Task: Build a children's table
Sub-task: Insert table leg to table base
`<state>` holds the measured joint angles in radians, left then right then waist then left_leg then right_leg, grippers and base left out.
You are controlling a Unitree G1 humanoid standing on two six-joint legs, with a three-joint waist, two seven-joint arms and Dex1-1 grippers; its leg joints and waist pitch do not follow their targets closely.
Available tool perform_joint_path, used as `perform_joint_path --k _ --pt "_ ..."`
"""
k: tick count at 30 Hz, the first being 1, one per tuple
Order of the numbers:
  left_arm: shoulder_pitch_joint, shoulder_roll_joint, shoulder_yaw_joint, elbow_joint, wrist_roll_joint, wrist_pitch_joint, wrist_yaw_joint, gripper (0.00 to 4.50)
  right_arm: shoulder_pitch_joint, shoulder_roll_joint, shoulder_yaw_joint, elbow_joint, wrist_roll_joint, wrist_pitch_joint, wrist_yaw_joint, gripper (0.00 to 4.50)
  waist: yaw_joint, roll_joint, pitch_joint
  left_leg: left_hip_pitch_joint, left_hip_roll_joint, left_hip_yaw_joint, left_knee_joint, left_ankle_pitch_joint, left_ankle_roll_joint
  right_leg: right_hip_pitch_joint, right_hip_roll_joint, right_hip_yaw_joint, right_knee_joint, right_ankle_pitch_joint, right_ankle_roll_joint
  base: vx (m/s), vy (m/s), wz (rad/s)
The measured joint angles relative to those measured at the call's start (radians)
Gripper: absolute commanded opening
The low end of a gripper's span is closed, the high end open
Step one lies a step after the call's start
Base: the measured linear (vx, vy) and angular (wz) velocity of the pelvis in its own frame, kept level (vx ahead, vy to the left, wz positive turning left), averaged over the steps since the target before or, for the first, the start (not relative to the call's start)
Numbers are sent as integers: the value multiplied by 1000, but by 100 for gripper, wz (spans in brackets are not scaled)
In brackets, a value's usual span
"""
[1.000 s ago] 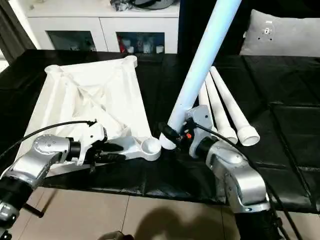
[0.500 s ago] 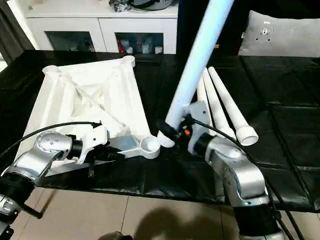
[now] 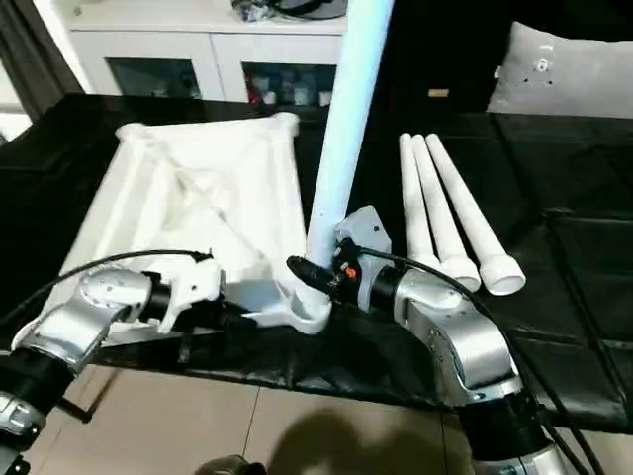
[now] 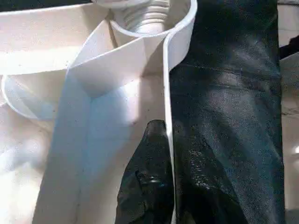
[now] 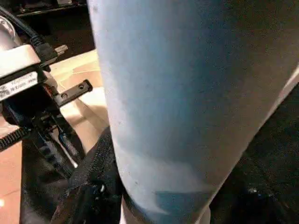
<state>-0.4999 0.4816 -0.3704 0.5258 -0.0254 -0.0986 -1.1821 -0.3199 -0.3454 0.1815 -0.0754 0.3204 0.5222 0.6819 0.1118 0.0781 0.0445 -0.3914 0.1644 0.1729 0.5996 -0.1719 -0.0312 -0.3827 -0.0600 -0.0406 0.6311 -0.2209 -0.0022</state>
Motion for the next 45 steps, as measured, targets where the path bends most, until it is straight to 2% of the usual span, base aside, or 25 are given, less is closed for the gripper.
perform_joint_path --k 2,4,6,10,14,16,18,21,24,35,45 --pt "0 -6 3 3 6 2 22 0 3 0 5 -3 0 0 0 191 -2 0 0 2 0 0 0 0 0 1 0 1 0 0 0 0 0 0" --pt "1 -4 15 -1 -4 37 10 45 10 0 5 -5 0 0 0 191 -7 0 0 2 0 1 0 0 0 1 0 1 1 0 0 0 0 0" --pt "21 -1 42 -9 -36 54 -1 45 16 -1 3 -6 -1 0 -3 191 -15 -1 0 2 0 1 -1 0 0 0 0 1 1 0 0 0 0 0" --pt "28 -16 49 -16 -59 54 1 87 19 0 2 -6 -4 0 -9 191 -22 -6 0 0 1 1 -1 0 0 -1 1 0 0 0 0 0 0 0" --pt "31 -16 47 -16 -55 45 5 87 19 1 2 -6 -8 0 -13 191 -23 -6 0 0 1 1 -1 0 0 0 1 0 0 0 0 0 0 0" --pt "34 -16 47 -20 -54 48 1 52 19 1 2 -6 -9 0 -20 191 -23 -6 0 1 1 1 -1 0 0 0 1 0 0 0 0 0 0 0" --pt "34 -16 48 -23 -46 48 7 49 20 3 2 -6 -9 0 -21 191 -23 -6 0 1 1 1 -1 0 0 0 1 1 0 0 0 0 0 0" --pt "34 -16 48 -25 -38 48 10 17 21 6 2 -6 -9 0 -22 191 -23 -6 0 1 1 1 -1 0 0 0 1 0 0 0 0 0 0 0" --pt "33 -12 47 -25 -33 45 15 2 20 10 3 -6 -9 4 -21 191 -23 -6 0 1 1 1 -1 0 0 0 1 1 0 0 0 0 0 0" --pt "32 -9 35 -30 -1 2 12 0 -33 11 31 43 -6 43 32 191 -22 -10 -2 1 1 1 -1 0 0 0 1 0 0 0 0 0 0 0" --pt "25 -3 20 -29 9 -7 -36 0 -71 -9 58 91 -12 46 101 191 -20 -20 -6 2 1 1 -1 0 0 1 0 0 0 0 0 0 0 0"
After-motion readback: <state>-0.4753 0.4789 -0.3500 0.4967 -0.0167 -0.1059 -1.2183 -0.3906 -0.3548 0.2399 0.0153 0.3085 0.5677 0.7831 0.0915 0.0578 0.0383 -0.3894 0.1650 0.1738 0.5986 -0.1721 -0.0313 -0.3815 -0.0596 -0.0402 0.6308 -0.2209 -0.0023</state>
